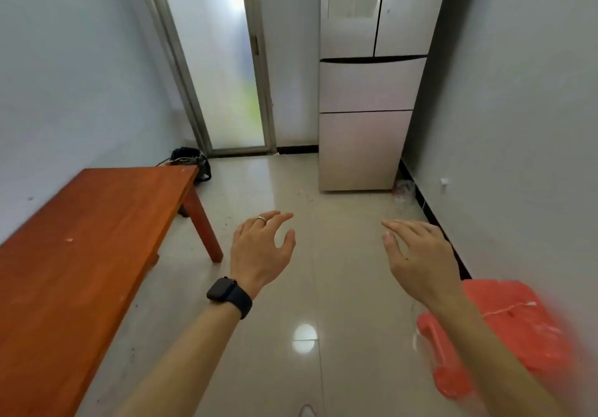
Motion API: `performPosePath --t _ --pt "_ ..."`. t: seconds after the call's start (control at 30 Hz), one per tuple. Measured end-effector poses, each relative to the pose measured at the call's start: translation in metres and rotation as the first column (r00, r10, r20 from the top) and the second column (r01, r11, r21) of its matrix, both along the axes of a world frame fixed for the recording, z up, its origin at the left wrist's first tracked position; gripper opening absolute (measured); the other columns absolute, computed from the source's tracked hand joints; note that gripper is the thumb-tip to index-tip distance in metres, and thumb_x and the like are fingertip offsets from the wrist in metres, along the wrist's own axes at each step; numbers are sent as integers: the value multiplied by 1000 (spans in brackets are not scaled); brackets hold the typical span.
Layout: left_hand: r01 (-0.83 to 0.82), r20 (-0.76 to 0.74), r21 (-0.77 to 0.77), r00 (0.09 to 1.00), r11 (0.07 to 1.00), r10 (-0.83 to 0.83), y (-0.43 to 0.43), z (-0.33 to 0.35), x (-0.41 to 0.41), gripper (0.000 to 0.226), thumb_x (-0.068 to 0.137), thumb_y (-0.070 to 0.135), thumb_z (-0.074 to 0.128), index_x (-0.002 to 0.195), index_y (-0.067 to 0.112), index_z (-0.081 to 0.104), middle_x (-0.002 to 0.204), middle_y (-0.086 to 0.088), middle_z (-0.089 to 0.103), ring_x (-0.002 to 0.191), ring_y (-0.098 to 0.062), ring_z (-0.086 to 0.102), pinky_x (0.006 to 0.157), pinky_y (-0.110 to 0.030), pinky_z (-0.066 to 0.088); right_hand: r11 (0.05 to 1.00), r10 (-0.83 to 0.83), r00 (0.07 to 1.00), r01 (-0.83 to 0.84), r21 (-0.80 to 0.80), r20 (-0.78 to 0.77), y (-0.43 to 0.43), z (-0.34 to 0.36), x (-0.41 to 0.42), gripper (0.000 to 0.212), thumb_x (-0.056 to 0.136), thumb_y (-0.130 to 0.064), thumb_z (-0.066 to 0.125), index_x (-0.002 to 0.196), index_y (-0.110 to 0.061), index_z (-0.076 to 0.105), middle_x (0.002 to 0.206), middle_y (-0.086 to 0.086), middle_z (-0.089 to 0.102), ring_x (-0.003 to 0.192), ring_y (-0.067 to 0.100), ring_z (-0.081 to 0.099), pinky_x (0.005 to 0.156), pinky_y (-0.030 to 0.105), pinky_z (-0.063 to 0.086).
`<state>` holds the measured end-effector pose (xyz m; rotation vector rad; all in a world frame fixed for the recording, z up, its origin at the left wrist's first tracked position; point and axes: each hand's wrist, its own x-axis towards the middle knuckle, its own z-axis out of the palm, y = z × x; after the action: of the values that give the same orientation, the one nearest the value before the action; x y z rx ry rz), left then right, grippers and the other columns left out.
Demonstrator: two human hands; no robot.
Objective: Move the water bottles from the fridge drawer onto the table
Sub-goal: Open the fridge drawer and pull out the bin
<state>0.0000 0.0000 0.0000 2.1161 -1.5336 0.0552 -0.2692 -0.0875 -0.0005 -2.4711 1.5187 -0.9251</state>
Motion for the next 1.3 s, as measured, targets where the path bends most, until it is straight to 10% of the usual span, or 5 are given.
performPosePath --t 1.3 --pt "-32 -222 203 972 979 78 -787 -65 150 39 98 39 52 138 38 54 139 10 56 129 -15 47 106 -39 43 953 37 999 -26 303 -30 -773 -49 160 33 99 -41 48 126 -32 66 125 -18 64 125 13 46 106 30 37"
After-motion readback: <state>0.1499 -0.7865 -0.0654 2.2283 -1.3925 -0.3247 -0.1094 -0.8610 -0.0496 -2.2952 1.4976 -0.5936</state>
